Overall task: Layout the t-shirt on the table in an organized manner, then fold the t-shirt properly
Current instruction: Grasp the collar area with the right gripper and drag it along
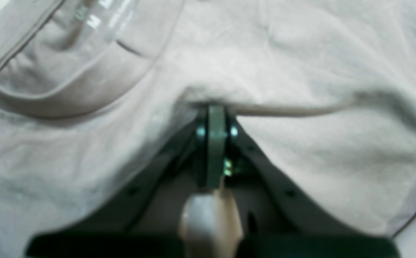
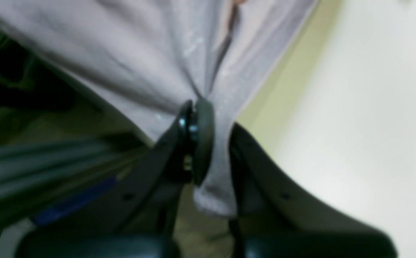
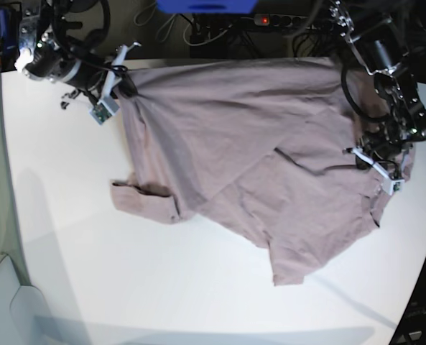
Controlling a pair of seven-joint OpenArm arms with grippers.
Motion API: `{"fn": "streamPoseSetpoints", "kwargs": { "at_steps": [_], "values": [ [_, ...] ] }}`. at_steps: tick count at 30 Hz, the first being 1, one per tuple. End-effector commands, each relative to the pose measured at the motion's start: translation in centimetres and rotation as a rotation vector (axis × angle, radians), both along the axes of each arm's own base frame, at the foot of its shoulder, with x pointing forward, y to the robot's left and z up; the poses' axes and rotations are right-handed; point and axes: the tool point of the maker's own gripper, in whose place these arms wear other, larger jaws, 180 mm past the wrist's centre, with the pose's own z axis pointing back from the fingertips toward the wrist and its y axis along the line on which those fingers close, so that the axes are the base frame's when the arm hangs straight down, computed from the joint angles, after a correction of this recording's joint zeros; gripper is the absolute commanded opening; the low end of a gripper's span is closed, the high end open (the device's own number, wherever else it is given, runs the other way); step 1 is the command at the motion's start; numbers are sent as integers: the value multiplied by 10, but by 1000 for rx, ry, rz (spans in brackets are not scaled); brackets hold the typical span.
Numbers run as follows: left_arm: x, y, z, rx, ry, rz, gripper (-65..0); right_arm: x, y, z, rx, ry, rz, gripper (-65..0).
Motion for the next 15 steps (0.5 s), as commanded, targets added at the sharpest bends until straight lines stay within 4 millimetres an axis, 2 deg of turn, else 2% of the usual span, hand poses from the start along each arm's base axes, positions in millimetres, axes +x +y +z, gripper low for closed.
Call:
{"fn": "streamPoseSetpoints", "kwargs": {
  "at_steps": [1,8,15],
  "values": [
    [-14,4,-11,28,87,-12,-649,-1,-1,4,8,-16,2,-650],
    [-14,2,-11,23,86,-12,-649,-44,7,-13,25,97,15,-650],
    [-14,1,-12,20,86,-12,-649,-64,1,-19,-3,151,39,-650]
  ]
}}
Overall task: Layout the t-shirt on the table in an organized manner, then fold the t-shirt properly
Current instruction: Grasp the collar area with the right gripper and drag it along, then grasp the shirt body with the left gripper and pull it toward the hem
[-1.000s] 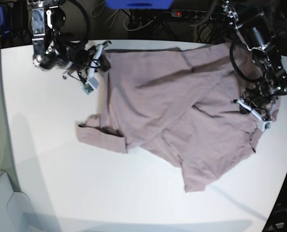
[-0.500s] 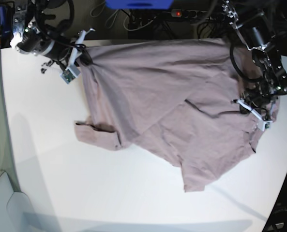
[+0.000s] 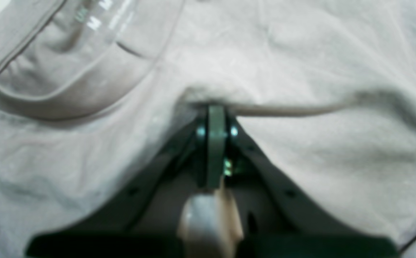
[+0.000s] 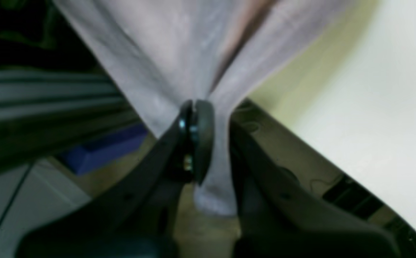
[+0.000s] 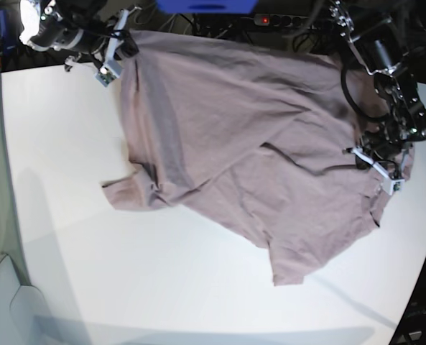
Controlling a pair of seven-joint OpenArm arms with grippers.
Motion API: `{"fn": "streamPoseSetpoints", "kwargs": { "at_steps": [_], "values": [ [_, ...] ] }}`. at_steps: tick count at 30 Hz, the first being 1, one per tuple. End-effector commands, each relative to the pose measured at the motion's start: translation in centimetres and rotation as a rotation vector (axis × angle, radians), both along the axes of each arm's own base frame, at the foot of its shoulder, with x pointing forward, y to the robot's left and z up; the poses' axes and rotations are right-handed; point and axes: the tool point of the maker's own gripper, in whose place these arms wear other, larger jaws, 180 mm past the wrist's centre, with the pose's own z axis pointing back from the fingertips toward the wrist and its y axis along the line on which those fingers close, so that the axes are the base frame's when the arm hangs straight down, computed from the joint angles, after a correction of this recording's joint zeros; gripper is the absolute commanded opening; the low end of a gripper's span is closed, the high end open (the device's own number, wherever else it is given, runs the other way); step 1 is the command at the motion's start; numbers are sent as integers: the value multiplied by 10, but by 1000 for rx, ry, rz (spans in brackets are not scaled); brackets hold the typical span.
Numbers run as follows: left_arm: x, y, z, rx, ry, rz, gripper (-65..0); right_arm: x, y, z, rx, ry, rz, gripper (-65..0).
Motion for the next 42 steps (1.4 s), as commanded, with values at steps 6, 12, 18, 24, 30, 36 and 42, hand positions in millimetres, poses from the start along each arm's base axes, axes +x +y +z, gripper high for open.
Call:
{"fn": "streamPoseSetpoints", "kwargs": {
  "at_steps": [6,12,18,24,30,36,42],
  "values": [
    [-14,1,-11,24,86,-13,-649,-2,-4,3,-6,-6,14,-613],
    [-13,3,-9,30,81,-13,-649,-14,-13,0,-34,25,33,-356],
    [-14,5,-10,33,84,-11,-649,-1,-75,-7,-136,23,-113,-288],
    [-22,23,-7,16,70,65,-649,45,-114,-6,-164,-53,-238,-286],
    [-30,24,-11,20,87,67,-649,132,-104,13,-128,-193,-189,-285],
    [-41,22,-19,18,112,66,-649,198,-78,28,-100,-234,-116,-285],
    [-37,22,-16,16,102,64,-649,214,-21,33,-48,-243,2,-286]
  ]
}}
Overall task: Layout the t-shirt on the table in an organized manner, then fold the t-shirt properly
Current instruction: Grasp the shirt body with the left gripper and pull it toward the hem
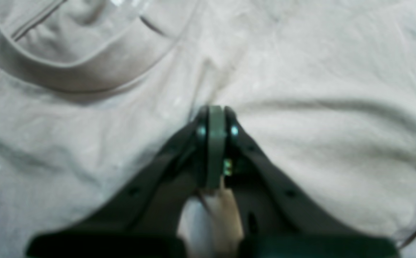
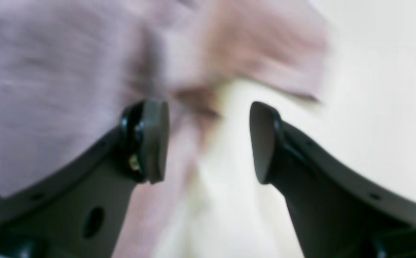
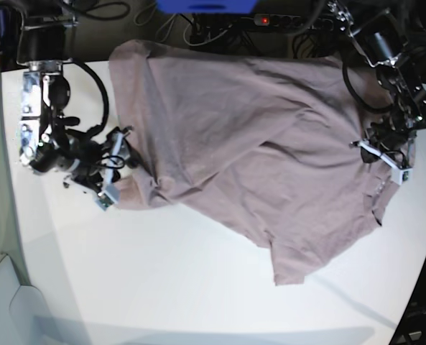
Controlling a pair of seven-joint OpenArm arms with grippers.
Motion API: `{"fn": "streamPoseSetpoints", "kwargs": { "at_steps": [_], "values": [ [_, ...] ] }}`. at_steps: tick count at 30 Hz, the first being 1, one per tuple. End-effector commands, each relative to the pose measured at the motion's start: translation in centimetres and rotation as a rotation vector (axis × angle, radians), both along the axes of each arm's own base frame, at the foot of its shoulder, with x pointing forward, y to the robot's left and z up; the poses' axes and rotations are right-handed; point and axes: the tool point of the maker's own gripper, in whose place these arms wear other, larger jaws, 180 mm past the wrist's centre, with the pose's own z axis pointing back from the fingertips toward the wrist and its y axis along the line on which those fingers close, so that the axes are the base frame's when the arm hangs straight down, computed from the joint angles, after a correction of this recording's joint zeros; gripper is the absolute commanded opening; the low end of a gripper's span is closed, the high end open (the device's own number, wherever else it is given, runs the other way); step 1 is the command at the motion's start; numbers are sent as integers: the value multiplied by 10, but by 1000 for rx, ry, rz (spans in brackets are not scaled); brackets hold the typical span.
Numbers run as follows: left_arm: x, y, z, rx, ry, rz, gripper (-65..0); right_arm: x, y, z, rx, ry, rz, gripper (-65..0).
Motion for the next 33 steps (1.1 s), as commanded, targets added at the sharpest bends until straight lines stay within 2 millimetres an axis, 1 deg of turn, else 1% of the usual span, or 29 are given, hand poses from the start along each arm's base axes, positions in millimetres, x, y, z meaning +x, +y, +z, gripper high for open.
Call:
{"fn": "streamPoseSetpoints", "kwargs": {
  "at_steps": [1,2,4,6,7,9,11,13,15,16,18,20,22,24,26,29,31,33],
  "values": [
    [-15,8,-9,52,115,-12,-649,4,0,7,0,-26,4,-286],
    [-9,10,-1,65,95,-13,-649,3,3,5,10,-21,4,-286],
    [4,13,19,103,42,-20,-649,-6,6,-5,22,10,2,-286],
    [12,17,41,146,-9,-24,-649,-14,9,-12,30,35,0,-286],
    [17,15,50,157,-24,-29,-648,-18,12,-16,38,46,1,-286],
    [34,4,71,143,-80,-41,-648,-24,17,-20,57,54,0,-286],
    [48,-13,88,131,-125,-83,-648,-27,21,-22,79,47,-3,-286],
    [63,-35,102,109,-179,-141,-648,-31,23,-24,91,47,-5,-286],
    [81,-63,112,74,-221,-210,-648,-33,23,-25,92,52,-6,-286],
    [92,-82,115,59,-234,-264,-648,-34,23,-26,92,53,-6,-286],
    [110,-126,113,22,-247,-362,-648,-35,25,-26,92,56,3,-287],
    [125,-157,109,10,-255,-424,-648,-38,34,-28,93,64,31,-288],
    [136,-186,98,-15,-243,-466,-649,-44,38,-32,93,77,46,-289],
    [144,-206,84,-33,-215,-489,-649,-47,39,-32,93,81,49,-289],
    [154,-213,73,-31,-180,-494,-649,-48,40,-32,95,81,49,-290],
    [155,-213,46,-17,-103,-504,-649,-50,44,-33,105,88,49,-290],
    [156,-212,35,-21,-103,-500,-649,-55,44,-35,107,94,48,-290],
    [156,-197,26,-17,-112,-473,-649,-58,46,-34,109,92,52,-290]
  ]
}}
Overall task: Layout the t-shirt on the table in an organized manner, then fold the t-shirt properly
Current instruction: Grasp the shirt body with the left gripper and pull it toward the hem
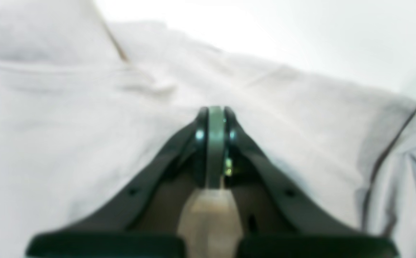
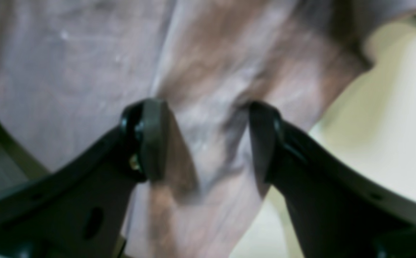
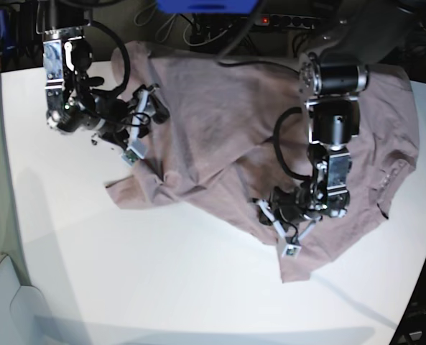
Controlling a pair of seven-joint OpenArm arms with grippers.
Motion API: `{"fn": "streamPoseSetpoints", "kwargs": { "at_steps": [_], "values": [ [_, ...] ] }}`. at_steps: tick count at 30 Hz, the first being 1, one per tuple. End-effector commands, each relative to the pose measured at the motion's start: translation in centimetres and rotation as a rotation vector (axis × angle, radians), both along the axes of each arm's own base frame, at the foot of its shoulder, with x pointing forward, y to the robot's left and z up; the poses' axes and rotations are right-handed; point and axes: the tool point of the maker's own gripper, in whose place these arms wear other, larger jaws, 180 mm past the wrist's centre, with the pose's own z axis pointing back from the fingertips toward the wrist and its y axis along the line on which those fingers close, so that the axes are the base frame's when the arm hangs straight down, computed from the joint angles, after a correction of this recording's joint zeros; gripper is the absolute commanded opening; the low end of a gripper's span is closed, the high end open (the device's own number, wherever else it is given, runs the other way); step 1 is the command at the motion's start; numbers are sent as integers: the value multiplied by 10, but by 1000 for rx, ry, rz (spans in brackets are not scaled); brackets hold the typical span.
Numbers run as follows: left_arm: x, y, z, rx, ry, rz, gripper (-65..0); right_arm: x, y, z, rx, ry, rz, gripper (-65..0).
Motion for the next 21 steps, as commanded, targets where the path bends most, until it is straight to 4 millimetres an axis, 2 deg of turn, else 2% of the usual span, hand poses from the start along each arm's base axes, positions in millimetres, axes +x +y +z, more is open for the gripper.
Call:
{"fn": "streamPoseSetpoints", "kwargs": {
  "at_steps": [1,6,12,21],
  "values": [
    [15,15,14,7,-53,25,-649,6,1,8,14,-34,2,-290],
    [21,73,9,74,-76,176,-649,-11,-9,-3,-9,8,4,-290],
    [21,103,13,91,-84,218,-649,-40,-24,-16,-53,65,18,-290],
    [19,155,29,19,-108,338,-649,-67,-35,-9,-97,65,57,-290]
  ]
}}
